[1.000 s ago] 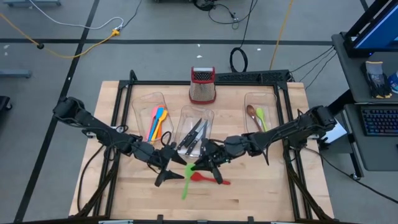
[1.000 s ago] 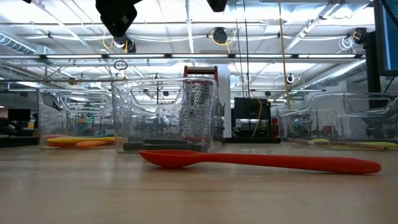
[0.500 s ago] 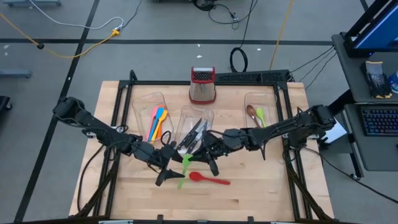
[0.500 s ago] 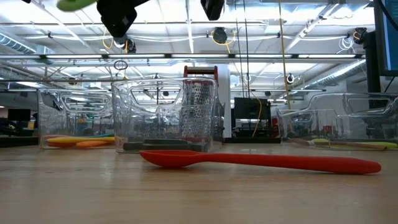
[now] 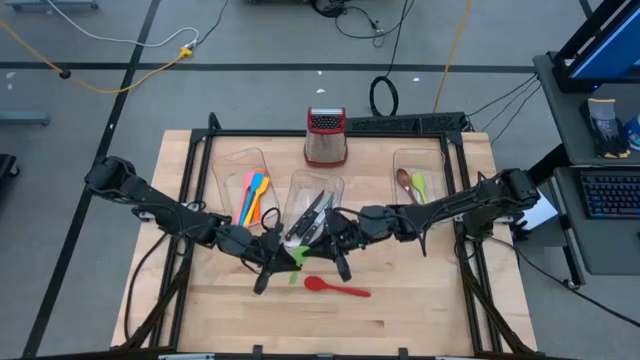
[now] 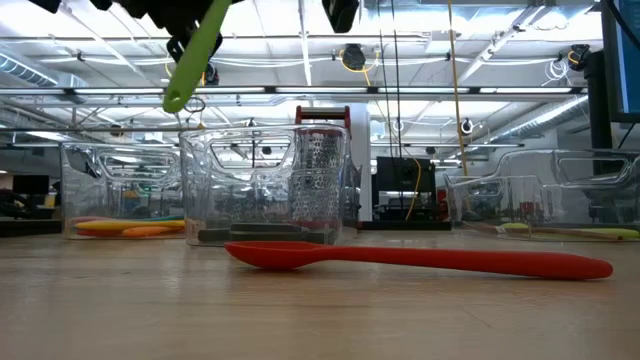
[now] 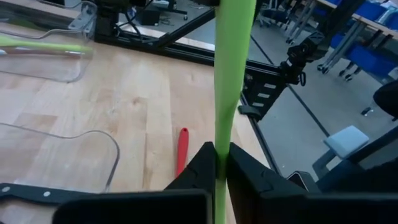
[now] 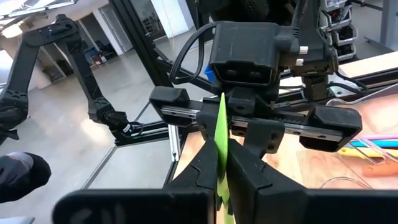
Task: Pick & Place Kitchen Items
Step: Put the green spatula into the left transparent bin
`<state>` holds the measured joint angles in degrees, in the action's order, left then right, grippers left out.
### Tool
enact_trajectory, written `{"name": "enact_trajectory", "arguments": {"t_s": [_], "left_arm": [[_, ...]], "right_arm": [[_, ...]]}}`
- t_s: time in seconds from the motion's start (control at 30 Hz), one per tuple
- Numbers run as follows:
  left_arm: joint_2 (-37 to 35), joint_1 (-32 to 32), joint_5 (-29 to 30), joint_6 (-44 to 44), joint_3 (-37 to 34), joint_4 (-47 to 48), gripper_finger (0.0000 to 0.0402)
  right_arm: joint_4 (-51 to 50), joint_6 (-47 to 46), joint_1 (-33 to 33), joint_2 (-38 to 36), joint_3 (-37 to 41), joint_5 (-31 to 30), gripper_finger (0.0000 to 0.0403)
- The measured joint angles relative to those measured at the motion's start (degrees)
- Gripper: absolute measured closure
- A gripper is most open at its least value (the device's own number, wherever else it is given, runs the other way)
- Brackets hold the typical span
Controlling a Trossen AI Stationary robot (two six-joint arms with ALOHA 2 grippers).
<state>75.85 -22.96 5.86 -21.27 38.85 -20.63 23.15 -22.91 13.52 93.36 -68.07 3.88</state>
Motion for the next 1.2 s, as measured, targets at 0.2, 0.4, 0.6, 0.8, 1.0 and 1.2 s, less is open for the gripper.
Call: {"name": "enact_trajectory", "arguments": {"t_s": [0.2,0.4,0.6,0.8,1.0,1.2], "left_arm": [[-0.09,-0.08,4.57,-2.62,0.07,4.39,0.0395],[-0.07,-0.37,8.22,-7.97,0.07,10.65,0.0397],[-1.73,-0.39,9.76,-11.03,-0.04,14.12,0.0399],[-6.54,-0.42,12.28,-13.51,-0.09,18.79,0.0400],[-8.48,-0.42,13.12,-13.73,-0.11,18.37,0.0401],[-8.46,-0.39,14.18,-13.44,-0.09,18.94,0.0402]], "right_arm": [[-1.10,0.00,-0.04,0.04,0.11,-0.22,0.0376],[-7.33,-1.46,-0.09,0.04,0.11,-0.33,0.0311],[-11.80,-3.35,-0.09,-0.13,1.24,0.04,0.0273],[-12.38,-3.41,-0.09,-0.15,2.56,-0.11,0.0263],[-9.78,-2.18,-0.63,-0.15,3.43,0.50,0.0265],[-5.28,-1.38,-1.70,-0.09,3.48,0.89,0.0258]]}}
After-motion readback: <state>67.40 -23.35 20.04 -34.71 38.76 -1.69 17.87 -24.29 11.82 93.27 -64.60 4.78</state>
